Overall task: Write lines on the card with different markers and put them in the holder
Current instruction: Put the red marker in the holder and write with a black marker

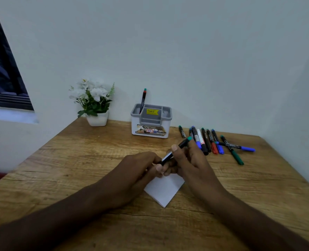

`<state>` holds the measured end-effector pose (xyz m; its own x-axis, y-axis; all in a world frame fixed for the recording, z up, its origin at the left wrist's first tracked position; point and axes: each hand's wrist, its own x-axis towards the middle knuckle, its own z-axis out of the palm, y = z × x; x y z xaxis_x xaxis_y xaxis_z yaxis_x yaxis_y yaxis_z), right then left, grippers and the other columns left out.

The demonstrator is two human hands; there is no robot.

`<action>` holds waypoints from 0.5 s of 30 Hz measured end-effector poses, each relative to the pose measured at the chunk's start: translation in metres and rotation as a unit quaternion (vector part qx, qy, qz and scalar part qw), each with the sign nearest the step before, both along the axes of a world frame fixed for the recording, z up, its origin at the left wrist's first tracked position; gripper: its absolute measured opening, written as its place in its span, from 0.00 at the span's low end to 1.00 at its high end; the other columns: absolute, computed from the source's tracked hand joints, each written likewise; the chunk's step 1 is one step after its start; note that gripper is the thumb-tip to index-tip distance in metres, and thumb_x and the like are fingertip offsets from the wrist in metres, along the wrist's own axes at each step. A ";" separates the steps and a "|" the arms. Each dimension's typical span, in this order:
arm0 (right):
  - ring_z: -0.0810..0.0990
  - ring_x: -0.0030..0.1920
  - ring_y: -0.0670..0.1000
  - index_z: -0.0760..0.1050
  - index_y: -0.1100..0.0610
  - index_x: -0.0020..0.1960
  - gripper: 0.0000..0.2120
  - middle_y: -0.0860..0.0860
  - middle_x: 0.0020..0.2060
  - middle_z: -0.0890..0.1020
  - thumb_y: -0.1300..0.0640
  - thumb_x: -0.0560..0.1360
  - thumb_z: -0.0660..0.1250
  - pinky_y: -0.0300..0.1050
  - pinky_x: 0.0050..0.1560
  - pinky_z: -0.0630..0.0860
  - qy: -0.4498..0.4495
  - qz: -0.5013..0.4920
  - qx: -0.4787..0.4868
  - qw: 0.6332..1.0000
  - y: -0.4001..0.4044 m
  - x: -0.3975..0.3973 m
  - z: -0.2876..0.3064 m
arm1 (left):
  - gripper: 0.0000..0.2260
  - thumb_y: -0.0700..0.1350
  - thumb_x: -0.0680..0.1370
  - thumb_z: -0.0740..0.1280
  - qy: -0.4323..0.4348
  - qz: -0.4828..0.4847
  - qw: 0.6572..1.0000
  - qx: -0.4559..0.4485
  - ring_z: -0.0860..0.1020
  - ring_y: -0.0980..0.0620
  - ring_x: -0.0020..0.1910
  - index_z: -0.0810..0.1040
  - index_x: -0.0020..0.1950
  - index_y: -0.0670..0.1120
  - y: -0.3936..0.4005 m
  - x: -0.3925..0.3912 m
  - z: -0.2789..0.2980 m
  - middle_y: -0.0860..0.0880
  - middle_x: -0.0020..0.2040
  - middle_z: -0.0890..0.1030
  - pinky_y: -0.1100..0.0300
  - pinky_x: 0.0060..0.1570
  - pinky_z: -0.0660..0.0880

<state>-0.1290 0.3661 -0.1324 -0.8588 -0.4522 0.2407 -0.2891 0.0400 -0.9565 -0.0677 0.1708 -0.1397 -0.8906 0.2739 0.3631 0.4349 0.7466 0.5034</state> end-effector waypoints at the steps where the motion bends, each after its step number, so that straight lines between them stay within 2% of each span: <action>1: 0.88 0.43 0.51 0.75 0.58 0.58 0.14 0.52 0.42 0.88 0.48 0.81 0.66 0.44 0.45 0.85 -0.015 0.012 -0.001 1.000 -0.001 0.001 -0.001 | 0.12 0.59 0.85 0.52 0.008 0.015 1.000 -0.022 0.77 0.61 0.46 0.74 0.55 0.58 -0.001 -0.002 -0.003 0.61 0.46 0.78 0.68 0.41 0.70; 3: 0.88 0.47 0.50 0.80 0.52 0.58 0.09 0.50 0.45 0.87 0.51 0.81 0.70 0.46 0.49 0.86 -0.017 0.035 0.027 0.999 -0.003 0.001 -0.005 | 0.09 0.58 0.85 0.52 0.011 0.041 0.998 -0.041 0.77 0.61 0.45 0.70 0.53 0.59 -0.003 -0.006 -0.007 0.62 0.44 0.77 0.69 0.40 0.69; 5: 0.87 0.51 0.50 0.81 0.45 0.60 0.08 0.49 0.47 0.86 0.51 0.81 0.70 0.50 0.56 0.84 -0.017 0.050 0.053 0.997 -0.004 0.000 -0.007 | 0.07 0.54 0.87 0.53 -0.004 0.072 0.997 -0.025 0.76 0.61 0.45 0.70 0.54 0.58 -0.003 -0.009 -0.005 0.60 0.45 0.77 0.69 0.39 0.68; 6: 0.86 0.51 0.48 0.80 0.41 0.61 0.09 0.46 0.46 0.86 0.49 0.81 0.70 0.46 0.56 0.83 -0.016 0.057 0.065 0.996 -0.004 0.000 -0.005 | 0.06 0.51 0.87 0.54 -0.017 0.089 0.996 -0.016 0.76 0.61 0.44 0.70 0.55 0.57 -0.003 -0.010 -0.003 0.59 0.45 0.77 0.68 0.38 0.68; 8: 0.84 0.49 0.38 0.78 0.35 0.62 0.11 0.37 0.42 0.84 0.46 0.81 0.68 0.33 0.48 0.80 0.005 0.077 0.103 0.992 -0.004 0.002 -0.002 | 0.07 0.50 0.87 0.53 -0.025 0.102 0.994 -0.005 0.75 0.59 0.42 0.70 0.55 0.55 -0.003 -0.009 0.002 0.58 0.44 0.76 0.67 0.37 0.66; 9: 0.82 0.48 0.34 0.76 0.32 0.63 0.12 0.34 0.42 0.83 0.44 0.81 0.68 0.28 0.45 0.77 0.016 0.083 0.123 0.989 -0.004 0.003 -0.001 | 0.09 0.52 0.87 0.51 -0.009 0.093 0.996 -0.005 0.75 0.59 0.41 0.70 0.54 0.56 -0.005 -0.007 0.004 0.58 0.43 0.76 0.66 0.36 0.66; 11: 0.80 0.50 0.30 0.71 0.28 0.66 0.15 0.33 0.47 0.83 0.39 0.81 0.64 0.25 0.44 0.74 0.024 0.088 0.153 0.984 -0.004 0.006 0.001 | 0.12 0.56 0.87 0.46 0.032 0.072 0.997 -0.024 0.76 0.56 0.39 0.68 0.53 0.57 -0.009 -0.004 0.007 0.56 0.38 0.76 0.63 0.35 0.69; 13: 0.78 0.54 0.29 0.71 0.26 0.66 0.15 0.31 0.51 0.83 0.35 0.80 0.60 0.27 0.48 0.73 0.024 0.089 0.177 0.980 -0.006 0.006 0.000 | 0.12 0.58 0.86 0.45 0.044 0.078 0.992 -0.091 0.75 0.54 0.33 0.65 0.59 0.59 -0.012 -0.003 0.005 0.55 0.34 0.75 0.58 0.30 0.71; 15: 0.78 0.56 0.28 0.76 0.30 0.63 0.14 0.27 0.54 0.83 0.34 0.81 0.57 0.32 0.53 0.72 0.003 0.083 0.170 0.982 -0.007 0.007 -0.001 | 0.18 0.62 0.82 0.41 0.052 0.094 0.979 -0.172 0.73 0.55 0.30 0.57 0.71 0.63 -0.010 -0.001 0.003 0.56 0.34 0.74 0.56 0.28 0.70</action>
